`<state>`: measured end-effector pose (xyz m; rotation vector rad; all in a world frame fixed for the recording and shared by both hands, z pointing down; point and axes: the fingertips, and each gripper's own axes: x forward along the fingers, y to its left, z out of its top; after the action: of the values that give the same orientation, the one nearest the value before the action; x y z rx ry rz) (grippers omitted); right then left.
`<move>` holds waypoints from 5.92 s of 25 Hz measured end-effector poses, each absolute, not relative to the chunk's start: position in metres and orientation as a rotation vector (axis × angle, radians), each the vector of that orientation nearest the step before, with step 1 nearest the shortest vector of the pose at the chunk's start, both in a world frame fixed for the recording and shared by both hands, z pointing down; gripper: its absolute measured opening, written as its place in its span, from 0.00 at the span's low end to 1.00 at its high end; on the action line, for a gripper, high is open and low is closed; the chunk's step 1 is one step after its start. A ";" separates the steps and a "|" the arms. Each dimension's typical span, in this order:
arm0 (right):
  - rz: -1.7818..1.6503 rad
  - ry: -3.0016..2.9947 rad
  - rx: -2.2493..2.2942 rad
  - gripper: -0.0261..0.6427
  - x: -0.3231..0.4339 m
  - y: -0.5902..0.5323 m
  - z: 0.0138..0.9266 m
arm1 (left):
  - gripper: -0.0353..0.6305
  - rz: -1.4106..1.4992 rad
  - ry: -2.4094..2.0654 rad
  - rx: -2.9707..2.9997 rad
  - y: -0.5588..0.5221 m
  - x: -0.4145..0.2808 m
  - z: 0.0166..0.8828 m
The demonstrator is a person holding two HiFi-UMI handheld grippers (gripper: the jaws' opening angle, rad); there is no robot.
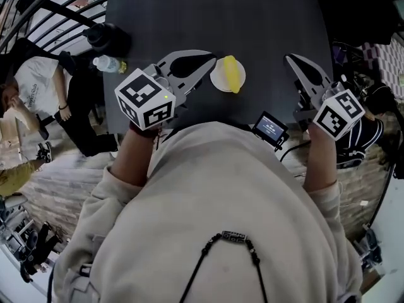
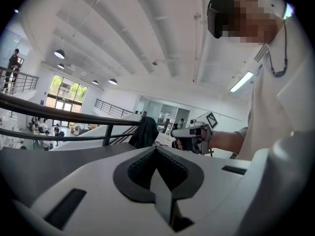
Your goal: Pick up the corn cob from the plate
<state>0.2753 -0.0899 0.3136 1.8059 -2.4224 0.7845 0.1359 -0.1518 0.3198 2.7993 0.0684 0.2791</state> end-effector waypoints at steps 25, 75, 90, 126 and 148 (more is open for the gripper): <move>0.821 -2.303 1.621 0.06 0.245 -0.149 0.353 | 0.06 0.180 -0.014 2.763 -0.158 0.100 0.313; 1.497 -1.651 1.175 0.44 0.231 -0.135 0.627 | 0.06 0.121 -0.436 2.505 -0.165 0.024 0.354; 1.559 -1.489 1.125 0.48 0.230 -0.122 0.666 | 0.06 0.059 -0.521 2.439 -0.179 0.005 0.360; 1.632 -1.589 1.063 0.43 0.215 -0.131 0.658 | 0.06 0.068 -0.586 2.449 -0.181 0.003 0.362; 1.698 -1.688 1.212 0.43 0.223 -0.137 0.624 | 0.06 0.130 -0.339 2.584 -0.188 0.033 0.338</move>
<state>0.2231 -0.1374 0.6241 1.2117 -1.6883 1.6978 0.0327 -0.1885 0.3384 2.5841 -0.3390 0.1305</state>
